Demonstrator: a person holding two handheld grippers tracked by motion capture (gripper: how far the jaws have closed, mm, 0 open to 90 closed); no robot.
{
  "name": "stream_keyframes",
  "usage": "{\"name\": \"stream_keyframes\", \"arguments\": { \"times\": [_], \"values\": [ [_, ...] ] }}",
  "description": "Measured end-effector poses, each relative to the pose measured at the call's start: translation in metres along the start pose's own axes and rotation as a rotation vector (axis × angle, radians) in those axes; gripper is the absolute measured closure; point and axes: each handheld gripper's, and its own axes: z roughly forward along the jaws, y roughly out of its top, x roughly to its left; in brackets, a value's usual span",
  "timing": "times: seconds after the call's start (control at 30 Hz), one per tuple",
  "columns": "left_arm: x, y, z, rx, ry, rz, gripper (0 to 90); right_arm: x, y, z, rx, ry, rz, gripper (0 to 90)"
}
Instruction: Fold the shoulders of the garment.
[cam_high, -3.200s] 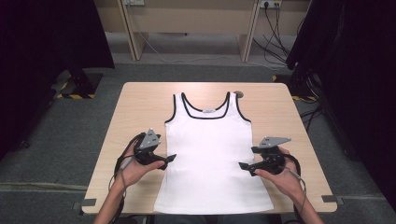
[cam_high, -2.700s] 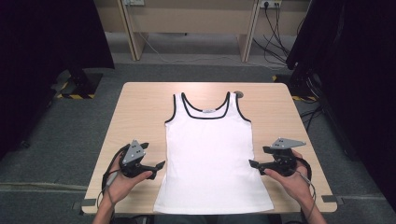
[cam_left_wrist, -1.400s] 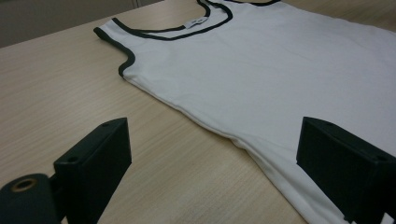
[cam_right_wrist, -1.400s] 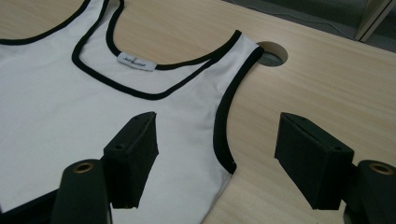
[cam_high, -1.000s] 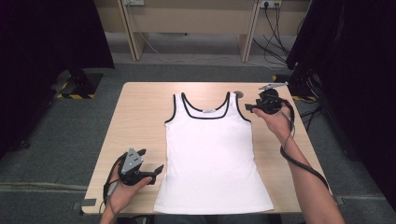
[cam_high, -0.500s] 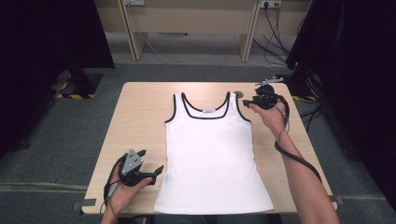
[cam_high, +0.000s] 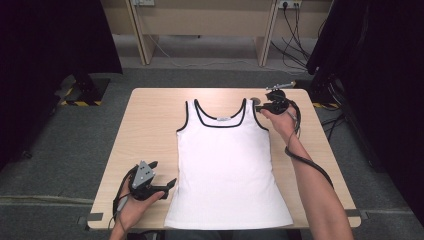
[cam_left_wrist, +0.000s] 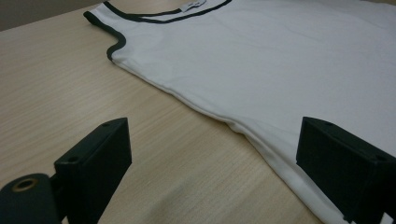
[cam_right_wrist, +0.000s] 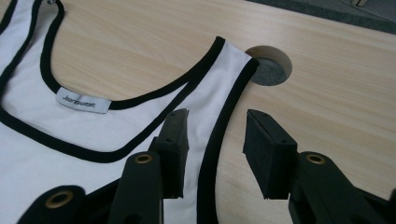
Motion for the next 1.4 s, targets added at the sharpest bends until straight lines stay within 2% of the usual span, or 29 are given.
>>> {"name": "stream_keyframes", "arguments": {
  "times": [0.03,0.47,0.73,1.03,1.17,1.27,1.4],
  "values": [
    [0.000,0.000,0.000,0.000,0.000,0.000,9.5,0.002,-0.001,0.006,0.009,-0.002,0.008,61.9],
    [-0.001,0.000,0.000,0.003,-0.002,0.012,9.5,0.004,-0.003,0.024,0.036,-0.021,0.027,59.7],
    [-0.002,0.000,0.001,0.008,-0.001,0.027,9.5,0.006,-0.002,0.032,0.025,-0.024,0.037,59.2],
    [-0.003,0.000,0.001,0.009,-0.002,0.030,9.4,0.007,-0.004,0.042,0.041,-0.038,0.039,57.9],
    [-0.003,0.000,0.001,0.009,-0.002,0.029,9.4,0.008,-0.006,0.045,0.051,-0.043,0.035,60.2],
    [-0.003,0.000,0.001,0.009,-0.003,0.030,9.3,0.009,-0.006,0.046,0.039,-0.057,0.025,64.7],
    [-0.003,0.000,0.001,0.011,-0.003,0.032,9.3,0.011,-0.008,0.046,0.023,-0.051,0.005,73.9]
  ]
}}
